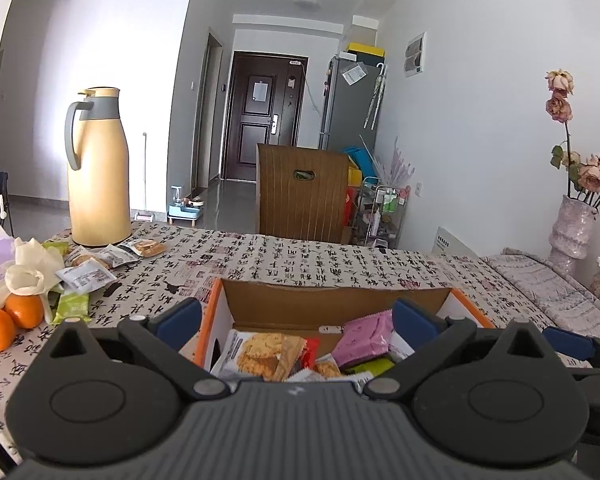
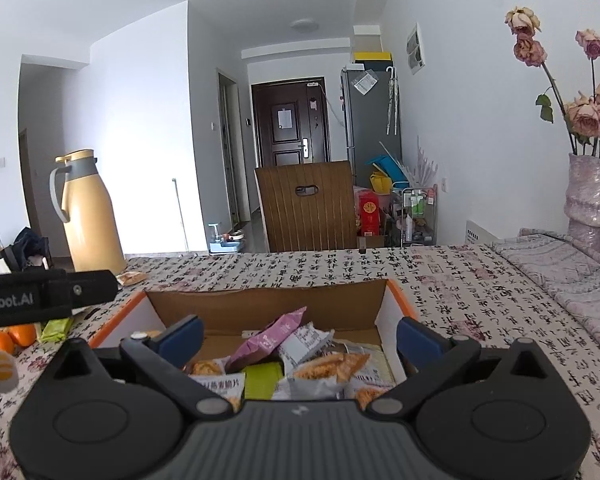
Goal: Organize snacks
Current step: 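Withdraw both open grippers from the box toward the loose packets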
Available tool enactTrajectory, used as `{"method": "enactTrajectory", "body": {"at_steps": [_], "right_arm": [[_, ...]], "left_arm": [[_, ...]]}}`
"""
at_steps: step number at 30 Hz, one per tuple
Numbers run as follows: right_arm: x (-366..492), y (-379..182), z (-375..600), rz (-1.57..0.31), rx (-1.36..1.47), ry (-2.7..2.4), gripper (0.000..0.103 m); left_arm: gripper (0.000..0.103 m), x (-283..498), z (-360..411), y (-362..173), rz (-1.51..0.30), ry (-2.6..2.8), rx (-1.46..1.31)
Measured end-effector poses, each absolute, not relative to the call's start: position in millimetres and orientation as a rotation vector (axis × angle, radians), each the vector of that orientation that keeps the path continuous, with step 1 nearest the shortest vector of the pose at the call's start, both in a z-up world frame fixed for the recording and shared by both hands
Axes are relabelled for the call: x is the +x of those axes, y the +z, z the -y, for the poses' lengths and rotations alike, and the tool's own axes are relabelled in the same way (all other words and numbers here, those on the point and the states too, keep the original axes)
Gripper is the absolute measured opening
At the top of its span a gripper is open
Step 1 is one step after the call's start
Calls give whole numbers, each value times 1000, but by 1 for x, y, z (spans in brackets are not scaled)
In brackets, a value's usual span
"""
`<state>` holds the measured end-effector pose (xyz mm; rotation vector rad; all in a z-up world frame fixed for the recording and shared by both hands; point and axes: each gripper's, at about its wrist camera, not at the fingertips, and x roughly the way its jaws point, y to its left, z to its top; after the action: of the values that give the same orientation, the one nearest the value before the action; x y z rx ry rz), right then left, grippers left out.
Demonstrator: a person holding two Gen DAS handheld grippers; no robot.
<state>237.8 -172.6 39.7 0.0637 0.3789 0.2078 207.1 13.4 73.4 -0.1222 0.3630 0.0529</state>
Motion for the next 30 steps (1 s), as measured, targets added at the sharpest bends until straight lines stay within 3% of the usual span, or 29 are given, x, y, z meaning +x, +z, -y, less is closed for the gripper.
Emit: {"method": "enactTrajectory", "body": {"at_steps": [30], "right_arm": [[136, -10, 166, -571, -16, 269, 103]], "left_arm": [[103, 123, -24, 17, -570, 25, -89]]}}
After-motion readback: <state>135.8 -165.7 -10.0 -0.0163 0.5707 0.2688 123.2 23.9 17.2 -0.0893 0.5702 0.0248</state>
